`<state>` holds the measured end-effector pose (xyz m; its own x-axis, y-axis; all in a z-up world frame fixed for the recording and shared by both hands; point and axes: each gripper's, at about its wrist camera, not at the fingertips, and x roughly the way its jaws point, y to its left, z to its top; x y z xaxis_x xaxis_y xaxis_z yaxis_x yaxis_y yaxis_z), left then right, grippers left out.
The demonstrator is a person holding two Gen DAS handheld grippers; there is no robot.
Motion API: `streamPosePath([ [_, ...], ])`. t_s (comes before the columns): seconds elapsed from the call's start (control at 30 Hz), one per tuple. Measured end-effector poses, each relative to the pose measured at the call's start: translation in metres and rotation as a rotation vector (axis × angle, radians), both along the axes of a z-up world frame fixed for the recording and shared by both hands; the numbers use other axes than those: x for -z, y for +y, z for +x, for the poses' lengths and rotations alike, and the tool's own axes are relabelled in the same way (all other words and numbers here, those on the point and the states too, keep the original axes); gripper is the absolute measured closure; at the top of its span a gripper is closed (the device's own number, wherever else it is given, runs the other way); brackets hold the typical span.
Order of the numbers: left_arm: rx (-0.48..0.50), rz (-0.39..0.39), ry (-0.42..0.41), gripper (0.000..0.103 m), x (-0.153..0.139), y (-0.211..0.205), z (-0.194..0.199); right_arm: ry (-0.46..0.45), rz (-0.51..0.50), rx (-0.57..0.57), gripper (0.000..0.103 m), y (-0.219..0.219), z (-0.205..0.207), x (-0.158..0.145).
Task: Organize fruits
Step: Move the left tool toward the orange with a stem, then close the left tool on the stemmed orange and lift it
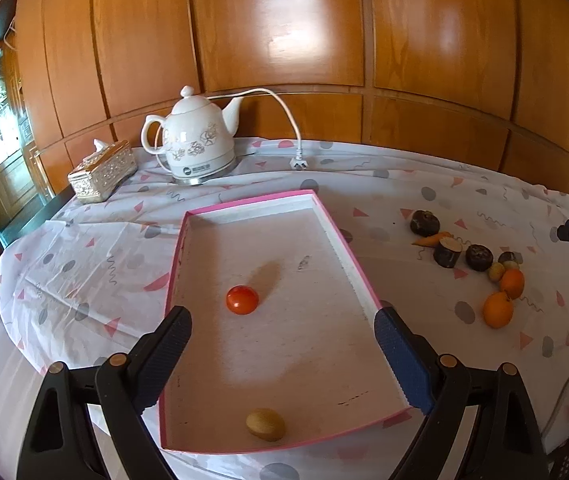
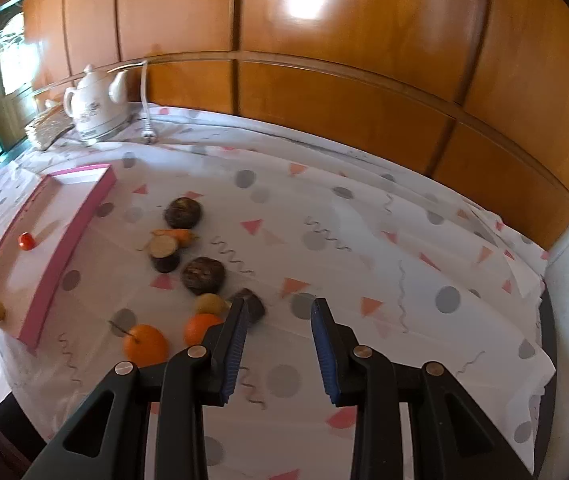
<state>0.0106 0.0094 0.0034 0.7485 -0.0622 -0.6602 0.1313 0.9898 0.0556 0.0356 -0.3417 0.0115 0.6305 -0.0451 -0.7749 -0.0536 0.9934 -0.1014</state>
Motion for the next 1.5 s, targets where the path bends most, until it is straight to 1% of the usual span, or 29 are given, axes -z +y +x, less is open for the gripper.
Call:
streamPosePath([
  [0.3,0.035,0.024,0.009,0.01,0.001,-0.016,0.0,0.012,0.006,0.114,0.07,-0.044,0.002,0.009],
  [0.47,0.07,0.024,0.022,0.01,0.001,-0.026,0.003,0.049,0.022,0.227,0.07,-0.071,0.004,0.021],
  [0.6,0.136,0.013,0.032,0.01,0.0,-0.042,0.005,0.079,0.039,0.318,0.07,-0.089,0.003,0.026],
  [0.67,0.183,0.021,0.038,0.01,0.0,-0.054,0.007,0.09,0.037,0.38,0.07,-0.1,0.001,0.029],
  [0.8,0.261,0.028,0.06,0.01,0.002,-0.079,0.009,0.102,0.074,0.484,0.07,-0.124,-0.004,0.031],
  [0.93,0.352,0.037,0.088,0.01,0.007,-0.107,0.01,0.104,0.11,0.549,0.07,-0.139,-0.008,0.032],
  [1.07,0.437,0.029,0.129,0.016,0.015,-0.132,0.011,0.112,0.143,0.597,0.07,-0.151,-0.012,0.033],
  [1.2,0.5,0.02,0.166,0.021,0.024,-0.156,0.012,0.116,0.16,0.651,0.07,-0.162,-0.016,0.034],
  [1.37,0.537,0.015,0.224,0.031,0.041,-0.181,0.02,0.094,0.216,0.751,0.07,-0.183,-0.028,0.033],
  [1.5,0.546,0.014,0.26,0.032,0.054,-0.195,0.027,0.085,0.253,0.811,0.07,-0.196,-0.036,0.033],
])
